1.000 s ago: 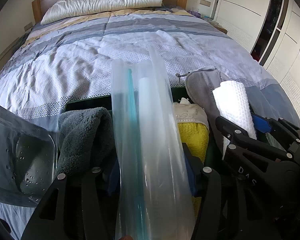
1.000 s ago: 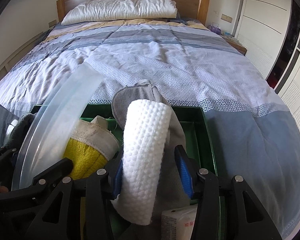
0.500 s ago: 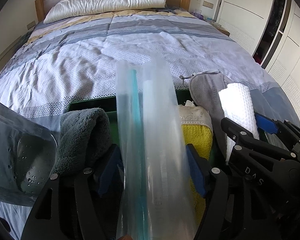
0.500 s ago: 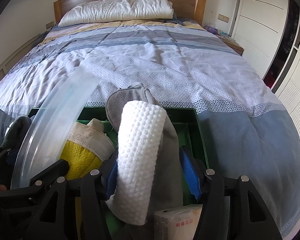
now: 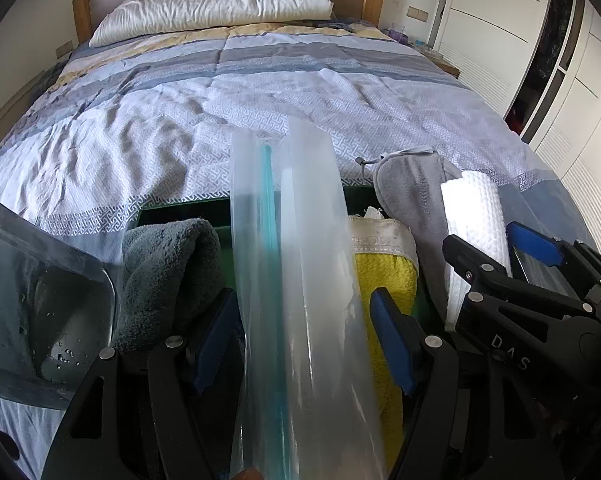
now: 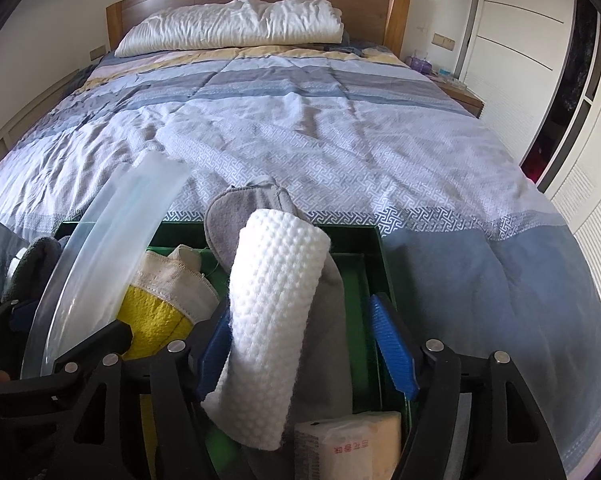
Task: Organize soft objects
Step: 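Open both tools and release the plastic sleeve and waffle cloth in the tray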
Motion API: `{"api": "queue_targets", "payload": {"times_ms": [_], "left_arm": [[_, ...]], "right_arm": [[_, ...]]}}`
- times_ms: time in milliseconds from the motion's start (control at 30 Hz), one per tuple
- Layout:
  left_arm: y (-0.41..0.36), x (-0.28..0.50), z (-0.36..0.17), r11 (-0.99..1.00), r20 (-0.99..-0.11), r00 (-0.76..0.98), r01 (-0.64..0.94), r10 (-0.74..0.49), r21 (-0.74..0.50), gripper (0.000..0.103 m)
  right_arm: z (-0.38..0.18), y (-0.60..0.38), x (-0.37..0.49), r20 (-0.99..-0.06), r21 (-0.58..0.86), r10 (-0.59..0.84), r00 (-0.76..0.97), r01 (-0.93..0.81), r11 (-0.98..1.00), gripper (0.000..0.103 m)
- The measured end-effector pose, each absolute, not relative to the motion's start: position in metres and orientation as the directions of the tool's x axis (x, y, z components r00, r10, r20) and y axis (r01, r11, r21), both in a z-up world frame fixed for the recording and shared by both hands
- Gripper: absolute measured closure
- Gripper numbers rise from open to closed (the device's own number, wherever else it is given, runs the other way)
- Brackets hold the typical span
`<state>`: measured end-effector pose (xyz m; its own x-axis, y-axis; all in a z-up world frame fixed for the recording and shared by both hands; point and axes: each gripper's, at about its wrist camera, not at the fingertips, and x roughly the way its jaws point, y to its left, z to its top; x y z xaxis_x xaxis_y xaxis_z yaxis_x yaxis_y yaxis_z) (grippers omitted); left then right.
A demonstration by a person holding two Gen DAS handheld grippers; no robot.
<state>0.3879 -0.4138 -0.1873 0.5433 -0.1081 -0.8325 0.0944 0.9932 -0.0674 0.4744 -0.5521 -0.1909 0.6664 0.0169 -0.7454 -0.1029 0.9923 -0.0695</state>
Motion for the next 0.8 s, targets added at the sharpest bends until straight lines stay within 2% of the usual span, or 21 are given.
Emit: {"api": "queue_targets", "payload": {"times_ms": [333,633,700,800], "left_arm": [[-0.413,0.386,-0.182,0.993,-0.825,0.553,0.085,-0.119,-0.087,0.038],[-0.413,0.384,-0.178,0.993,-0.815,0.568,0.074,-0.117,-0.091,0.036],[-0.413,0.384,-0.177,0.993,-0.816,0.567,0.07,-0.115,-0.091,0.035],[-0.411,0.384,-0.175,0.994,-0.812,0.573,0.063,-0.109,-0.089,0.028]], "right_arm": [[-0.185,-0.557,0.472,-0.729,-0.081,-0.001,0.684,-0.084,0.993,0.017],[-0.179,-0.561,0.468,-0.715,-0.076,-0.003,0.699,-0.074,0.994,0.014],[-0.178,-0.561,0.468,-0.713,-0.081,-0.007,0.702,-0.072,0.994,0.012],[-0.177,-0.562,0.467,-0.706,-0.085,-0.015,0.708,-0.064,0.994,0.009]]}}
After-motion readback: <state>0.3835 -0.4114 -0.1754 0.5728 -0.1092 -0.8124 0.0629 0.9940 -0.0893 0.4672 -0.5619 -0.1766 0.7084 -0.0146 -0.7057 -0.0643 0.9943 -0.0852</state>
